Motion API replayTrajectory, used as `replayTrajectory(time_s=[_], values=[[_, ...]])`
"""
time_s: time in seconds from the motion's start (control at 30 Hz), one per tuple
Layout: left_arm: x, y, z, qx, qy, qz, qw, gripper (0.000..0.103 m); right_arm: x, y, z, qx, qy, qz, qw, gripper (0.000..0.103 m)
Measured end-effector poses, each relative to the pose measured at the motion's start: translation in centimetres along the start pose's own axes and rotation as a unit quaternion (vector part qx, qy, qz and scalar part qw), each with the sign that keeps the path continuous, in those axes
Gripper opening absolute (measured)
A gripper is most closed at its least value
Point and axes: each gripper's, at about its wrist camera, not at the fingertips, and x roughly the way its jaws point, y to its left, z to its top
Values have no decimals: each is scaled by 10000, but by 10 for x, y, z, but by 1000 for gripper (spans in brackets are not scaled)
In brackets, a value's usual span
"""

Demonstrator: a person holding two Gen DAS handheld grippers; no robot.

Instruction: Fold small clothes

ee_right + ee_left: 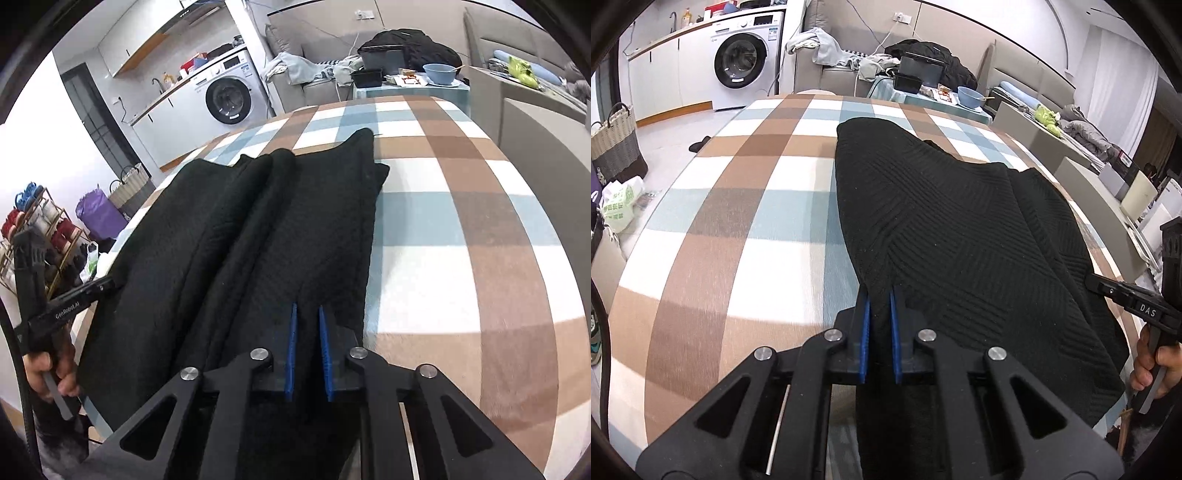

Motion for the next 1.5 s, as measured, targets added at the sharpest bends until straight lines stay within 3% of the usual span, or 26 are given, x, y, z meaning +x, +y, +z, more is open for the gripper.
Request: replayTrajectory(time_s=[0.23,0.33,0.37,0.4,0.47,0.53,0.6,0.8,0.93,0.97,1.07,1.17,1.23,1.33,1.4,1.5], values=[[13,2,14,1,36,61,10000,8,11,1,14,34,57,-160,9998,12],[9,3,11,-76,60,186,9998,16,-1,2,12,33,4,-192,9998,20],[7,2,10,-78,61,207,9997,17,-7,2,11,60,-62,-176,9998,29],[4,1,8,-50,52,250,9997,21,-14,3,10,74,-178,-151,9997,42],[-3,-2,6,52,-4,335,9994,30,-30,8,8,-5,-419,-60,9991,44],[-12,-7,3,146,-98,436,9989,55,-36,18,8,-116,-406,24,9991,45],[-20,-10,1,194,-213,467,9985,63,-38,26,8,-155,-398,161,9990,49],[-37,-17,-7,267,-248,329,9988,79,-20,50,7,-363,-136,471,9981,49],[-41,-21,-12,245,-205,240,9992,81,5,59,9,-475,144,534,9973,49],[-41,-22,-12,237,-192,241,9992,81,15,61,9,-453,255,523,9973,48],[-41,-23,-12,247,-189,206,9993,81,33,62,12,-403,382,547,9970,33],[-42,-23,-12,242,-206,165,9994,81,40,67,19,-477,311,549,9969,8],[-45,-22,-12,228,-224,153,9994,81,36,72,22,-556,190,537,9968,6],[-46,-20,-11,204,-303,135,9992,82,1,78,27,-731,-462,578,9946,4],[-45,-19,-10,205,-287,153,9993,82,-8,71,27,-673,-501,448,9955,4],[-40,-18,-12,180,-201,172,9995,82,10,48,21,-391,-174,-69,9991,4]])
